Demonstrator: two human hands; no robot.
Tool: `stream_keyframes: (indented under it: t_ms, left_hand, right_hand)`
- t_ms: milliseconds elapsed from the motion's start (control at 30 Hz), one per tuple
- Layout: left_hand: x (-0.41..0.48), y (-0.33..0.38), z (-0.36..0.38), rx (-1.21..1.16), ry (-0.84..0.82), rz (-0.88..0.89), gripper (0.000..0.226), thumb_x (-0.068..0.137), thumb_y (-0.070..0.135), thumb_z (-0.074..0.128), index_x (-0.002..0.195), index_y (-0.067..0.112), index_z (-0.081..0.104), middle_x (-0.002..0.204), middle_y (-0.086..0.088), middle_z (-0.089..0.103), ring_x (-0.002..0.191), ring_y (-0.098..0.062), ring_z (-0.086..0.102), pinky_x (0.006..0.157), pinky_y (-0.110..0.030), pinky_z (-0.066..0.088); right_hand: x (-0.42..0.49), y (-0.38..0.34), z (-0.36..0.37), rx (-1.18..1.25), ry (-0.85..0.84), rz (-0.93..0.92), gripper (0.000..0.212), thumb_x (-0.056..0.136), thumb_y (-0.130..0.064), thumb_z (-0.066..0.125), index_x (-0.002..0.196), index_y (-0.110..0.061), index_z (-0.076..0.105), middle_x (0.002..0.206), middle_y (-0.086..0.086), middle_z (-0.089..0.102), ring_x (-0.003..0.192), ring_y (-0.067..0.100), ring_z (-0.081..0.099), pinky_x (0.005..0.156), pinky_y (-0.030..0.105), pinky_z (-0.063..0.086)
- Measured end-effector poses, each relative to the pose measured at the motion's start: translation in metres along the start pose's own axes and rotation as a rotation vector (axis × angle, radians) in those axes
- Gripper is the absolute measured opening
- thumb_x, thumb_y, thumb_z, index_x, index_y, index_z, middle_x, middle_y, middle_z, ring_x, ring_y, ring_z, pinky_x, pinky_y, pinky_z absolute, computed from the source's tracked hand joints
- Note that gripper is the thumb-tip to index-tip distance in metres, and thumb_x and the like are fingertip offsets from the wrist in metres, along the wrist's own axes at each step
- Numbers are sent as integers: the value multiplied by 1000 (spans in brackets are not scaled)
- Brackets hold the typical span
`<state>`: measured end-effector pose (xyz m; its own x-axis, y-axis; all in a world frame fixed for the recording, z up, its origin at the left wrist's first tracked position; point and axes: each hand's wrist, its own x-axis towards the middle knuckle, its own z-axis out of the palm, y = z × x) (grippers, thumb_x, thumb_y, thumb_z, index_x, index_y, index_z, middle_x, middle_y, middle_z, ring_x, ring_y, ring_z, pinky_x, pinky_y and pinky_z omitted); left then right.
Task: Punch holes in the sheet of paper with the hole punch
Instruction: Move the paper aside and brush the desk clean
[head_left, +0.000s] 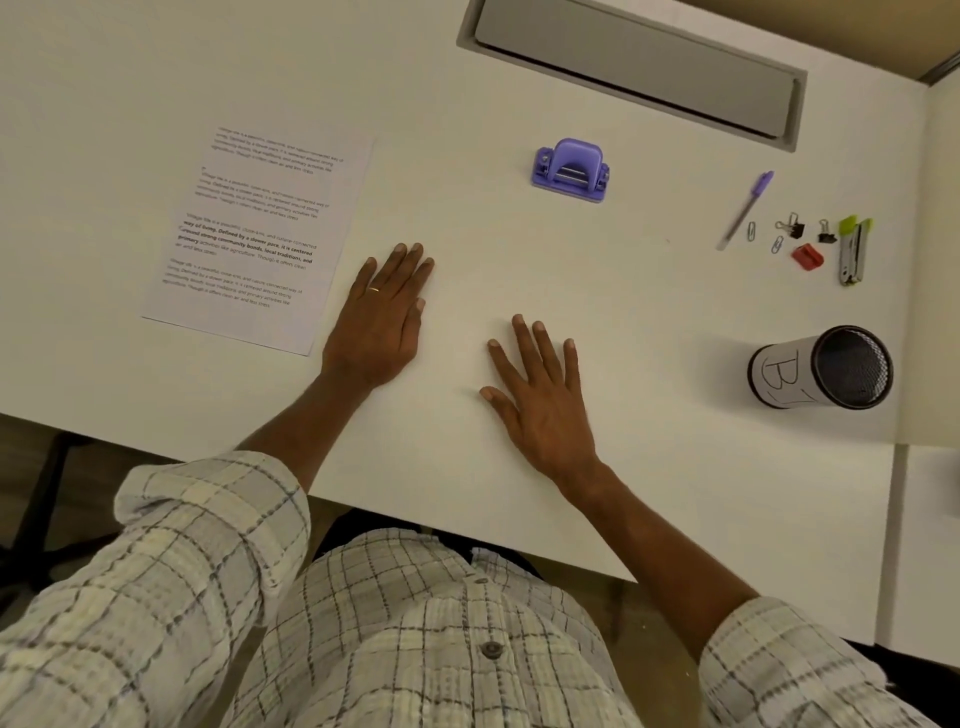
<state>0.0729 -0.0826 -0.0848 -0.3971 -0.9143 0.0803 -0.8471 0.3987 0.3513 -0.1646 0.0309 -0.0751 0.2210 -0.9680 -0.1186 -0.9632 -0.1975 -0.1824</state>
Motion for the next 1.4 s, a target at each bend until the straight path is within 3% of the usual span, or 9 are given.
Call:
stream_keyframes:
  t_ms: [200, 300, 433, 567, 800, 967, 1167, 1267, 1400]
  left_hand:
    - [0, -1, 1, 3, -6, 4, 53, 108, 23, 32, 160, 15, 31, 170, -3, 27, 159, -17, 19, 130, -46, 17]
    - [0, -1, 1, 6, 1, 2, 52, 109, 23, 32, 160, 15, 31, 170, -3, 27, 159, -17, 19, 130, -46, 18]
    - [0, -2, 2, 6, -5, 1, 53, 108, 23, 32, 161, 16, 30, 170, -2, 26, 159, -16, 18, 130, -46, 17]
    - [0, -3, 3, 7, 2, 8, 53, 109, 23, 32, 161, 16, 30, 170, -2, 26, 159, -16, 18, 130, -46, 17]
    - [0, -2, 2, 11, 10, 14, 52, 109, 23, 32, 161, 16, 30, 170, -3, 27, 159, -17, 19, 130, -45, 17]
    - [0, -3, 4, 20, 7, 16, 52, 109, 23, 30, 161, 16, 29, 170, -3, 26, 160, -17, 18, 130, -45, 18]
    - [0, -4, 5, 34, 1, 15, 52, 110, 24, 29, 162, 16, 27, 171, -2, 24, 160, -15, 15, 130, -46, 18]
    - [1, -5, 5, 35, 1, 14, 52, 110, 24, 30, 162, 17, 27, 171, -2, 24, 160, -15, 15, 130, -46, 19]
    - [0, -6, 6, 31, 14, 17, 52, 110, 23, 30, 161, 17, 28, 170, -2, 26, 160, -15, 16, 130, -46, 20]
  right_hand:
    - [6, 2, -3, 45, 43, -14, 56, 106, -49, 31, 157, -25, 30, 168, 7, 10, 156, 27, 5, 125, 55, 9]
    - [8, 1, -2, 101, 119, -14, 51, 106, -45, 38, 153, -25, 38, 166, 6, 21, 154, 26, 19, 125, 53, 11]
    - [19, 15, -5, 315, 270, 118, 33, 100, -42, 57, 130, -29, 65, 146, -3, 52, 137, 16, 47, 121, 49, 22]
    - [39, 27, -10, 481, 241, 93, 24, 89, -43, 71, 110, -33, 75, 127, -9, 60, 120, 6, 56, 118, 50, 26]
    - [74, 39, -22, 473, 43, -194, 27, 91, -43, 67, 116, -35, 74, 136, -10, 57, 129, 9, 49, 123, 45, 14]
    - [92, 47, -34, 342, -65, -408, 23, 93, -45, 64, 110, -37, 77, 139, -5, 58, 132, 15, 49, 121, 51, 20]
    - [106, 50, -37, 288, -46, -563, 15, 94, -45, 64, 97, -38, 76, 128, -5, 58, 123, 17, 52, 115, 45, 29]
    - [106, 47, -34, 222, 30, -596, 15, 98, -37, 61, 95, -30, 73, 117, -1, 59, 111, 22, 56, 107, 46, 36]
    - [88, 38, -20, 180, 156, -573, 18, 105, -22, 50, 100, -16, 67, 108, 5, 59, 102, 23, 53, 110, 43, 35]
